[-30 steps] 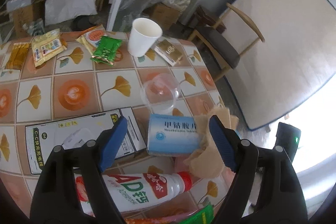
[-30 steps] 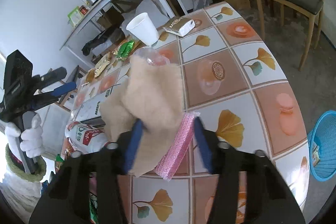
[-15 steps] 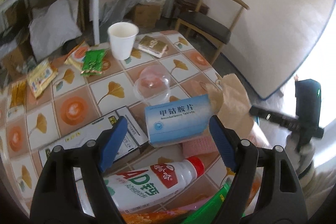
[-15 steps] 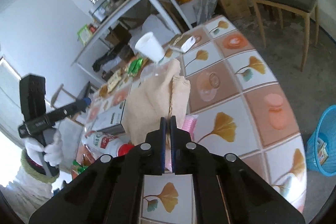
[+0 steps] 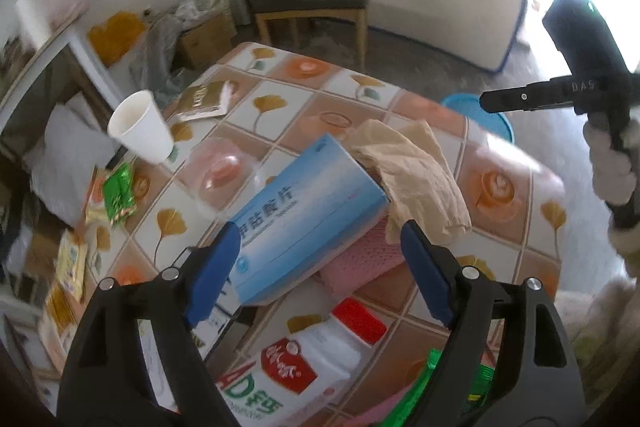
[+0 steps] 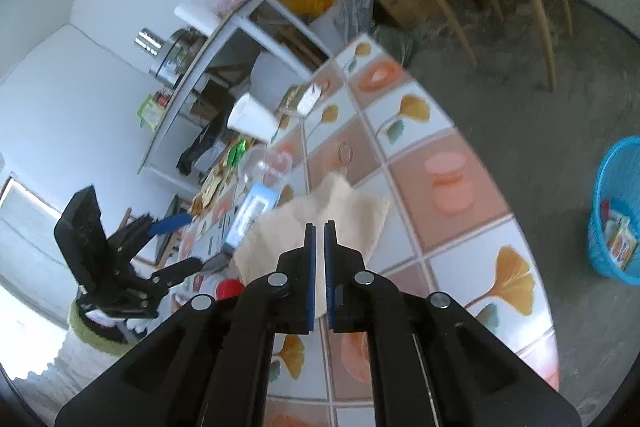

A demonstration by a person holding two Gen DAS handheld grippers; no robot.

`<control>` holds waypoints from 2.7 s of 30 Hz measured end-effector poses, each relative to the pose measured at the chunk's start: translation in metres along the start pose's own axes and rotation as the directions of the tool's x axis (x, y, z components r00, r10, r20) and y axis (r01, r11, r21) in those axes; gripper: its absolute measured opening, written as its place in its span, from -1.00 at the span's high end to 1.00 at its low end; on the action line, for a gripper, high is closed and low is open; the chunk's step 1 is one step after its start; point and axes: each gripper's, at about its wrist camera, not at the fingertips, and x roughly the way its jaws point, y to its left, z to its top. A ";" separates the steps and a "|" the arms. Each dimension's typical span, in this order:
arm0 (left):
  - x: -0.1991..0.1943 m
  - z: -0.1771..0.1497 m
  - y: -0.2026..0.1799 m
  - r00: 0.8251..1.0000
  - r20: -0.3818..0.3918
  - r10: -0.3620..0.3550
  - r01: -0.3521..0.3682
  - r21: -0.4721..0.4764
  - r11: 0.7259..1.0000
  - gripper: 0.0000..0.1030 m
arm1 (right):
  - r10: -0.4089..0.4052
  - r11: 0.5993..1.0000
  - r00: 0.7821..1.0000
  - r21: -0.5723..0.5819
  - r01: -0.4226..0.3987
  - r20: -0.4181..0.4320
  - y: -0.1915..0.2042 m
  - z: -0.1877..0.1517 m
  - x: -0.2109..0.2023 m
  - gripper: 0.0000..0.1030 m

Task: Collect trash
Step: 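Lift the beige cloth off the table with the right tool, then grasp the clear plastic dome with the left tool while the right tool holds the cloth, then carry the clear dome and beige cloth in both tools over the blue wastebasket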

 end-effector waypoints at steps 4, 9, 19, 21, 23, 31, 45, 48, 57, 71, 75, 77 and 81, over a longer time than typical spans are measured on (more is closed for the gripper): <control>0.008 0.005 0.001 1.000 -0.019 0.002 -0.002 -0.023 1.000 -0.52 | 0.065 0.996 0.993 0.074 -0.058 -0.100 -0.009 -0.005 0.022 0.36; 0.020 0.006 0.006 0.999 -0.051 0.010 -0.013 -0.062 0.998 -0.52 | 0.103 0.989 0.977 0.124 -0.080 -0.189 -0.002 -0.018 0.054 -0.07; 0.035 0.003 0.006 0.997 -0.080 -0.009 0.002 -0.088 0.996 -0.52 | -0.025 0.999 0.971 0.033 0.034 -0.237 0.023 -0.022 0.091 -0.09; 0.035 0.002 0.006 0.997 -0.078 -0.010 0.003 -0.088 0.996 -0.52 | -0.022 0.999 0.973 0.043 0.033 -0.231 0.020 -0.021 0.092 0.30; 0.034 0.002 0.007 0.997 -0.075 -0.010 0.003 -0.089 0.996 -0.52 | -0.007 0.998 0.975 0.065 0.022 -0.224 0.015 -0.022 0.091 0.60; 0.019 0.009 0.044 0.998 0.002 -0.058 0.057 -0.263 0.963 -0.52 | 0.021 0.995 0.989 0.102 -0.006 -0.148 -0.001 -0.017 0.068 0.89; 0.087 0.037 0.146 0.997 -0.063 -0.041 -0.015 -0.706 0.708 -0.61 | 0.016 0.994 0.996 0.107 -0.007 -0.089 -0.011 -0.008 0.051 0.90; 0.101 0.044 0.139 0.994 -0.103 -0.024 -0.052 -0.671 0.740 -0.61 | 0.018 0.994 0.996 0.113 -0.007 -0.090 -0.015 -0.009 0.053 0.90; 0.121 0.040 0.139 0.985 -0.174 -0.003 -0.117 -0.678 0.726 -0.26 | 0.024 0.992 0.996 0.126 -0.013 -0.089 -0.021 -0.010 0.055 0.90; 0.028 0.073 0.107 0.995 0.028 0.095 -0.057 -0.625 0.778 -0.26 | 0.056 0.991 0.998 0.121 -0.054 -0.007 -0.021 -0.007 0.015 0.91; 0.003 0.099 0.068 0.994 0.097 0.049 0.014 -0.566 0.824 -0.26 | 0.045 0.990 0.998 0.134 -0.051 0.045 -0.030 -0.010 -0.014 0.91; -0.004 0.115 0.036 0.991 0.133 -0.001 0.070 -0.520 0.851 -0.26 | 0.029 0.988 0.996 0.151 -0.041 0.081 -0.040 -0.011 -0.034 0.91; 0.003 0.143 -0.024 0.981 0.160 -0.113 0.173 -0.432 0.885 -0.26 | -0.033 0.976 0.986 0.216 -0.003 0.163 -0.073 -0.018 -0.079 0.91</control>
